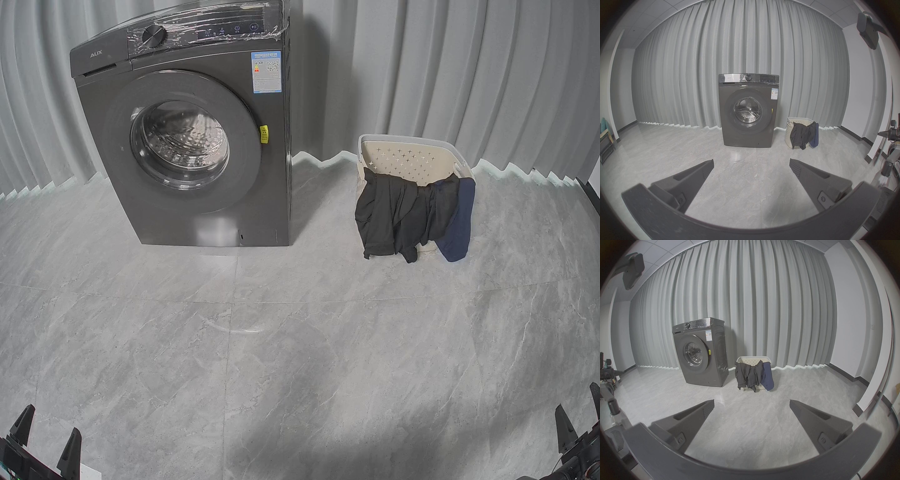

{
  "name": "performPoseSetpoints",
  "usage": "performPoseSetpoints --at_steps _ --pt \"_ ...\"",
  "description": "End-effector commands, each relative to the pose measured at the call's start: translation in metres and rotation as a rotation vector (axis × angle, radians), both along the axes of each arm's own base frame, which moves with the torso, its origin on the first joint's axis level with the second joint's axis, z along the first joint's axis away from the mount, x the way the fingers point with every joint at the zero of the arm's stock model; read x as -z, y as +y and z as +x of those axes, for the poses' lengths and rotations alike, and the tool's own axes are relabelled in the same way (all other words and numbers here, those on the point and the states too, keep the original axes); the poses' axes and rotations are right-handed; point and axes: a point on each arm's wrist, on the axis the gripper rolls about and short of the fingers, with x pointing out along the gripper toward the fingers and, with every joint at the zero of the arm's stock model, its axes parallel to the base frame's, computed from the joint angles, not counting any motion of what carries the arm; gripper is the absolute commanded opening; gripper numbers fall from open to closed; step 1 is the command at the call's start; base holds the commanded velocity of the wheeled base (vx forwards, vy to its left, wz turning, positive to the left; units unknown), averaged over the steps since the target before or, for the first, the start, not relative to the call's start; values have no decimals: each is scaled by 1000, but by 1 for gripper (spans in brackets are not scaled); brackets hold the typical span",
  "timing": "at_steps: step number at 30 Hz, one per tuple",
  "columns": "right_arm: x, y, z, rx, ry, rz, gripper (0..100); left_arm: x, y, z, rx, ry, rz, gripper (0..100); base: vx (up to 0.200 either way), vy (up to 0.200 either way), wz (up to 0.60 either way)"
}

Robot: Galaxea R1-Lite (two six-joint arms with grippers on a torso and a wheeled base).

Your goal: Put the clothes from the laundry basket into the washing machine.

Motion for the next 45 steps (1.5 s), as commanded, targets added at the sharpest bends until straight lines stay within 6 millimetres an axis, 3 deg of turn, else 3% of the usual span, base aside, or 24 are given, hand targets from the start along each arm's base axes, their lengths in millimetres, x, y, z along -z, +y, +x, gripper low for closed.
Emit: performPoseSetpoints --at_steps 1,12,45 --pt "5 0 0 0 0 -1 100 4 0 0 -1 -3 -3 100 0 0 0" --pt "5 0 0 -2 1 -2 100 4 0 0 -10 -3 -9 100 0 0 0" --pt "5 0 0 -2 0 -1 100 4 0 0 -10 -3 -12 100 200 0 0"
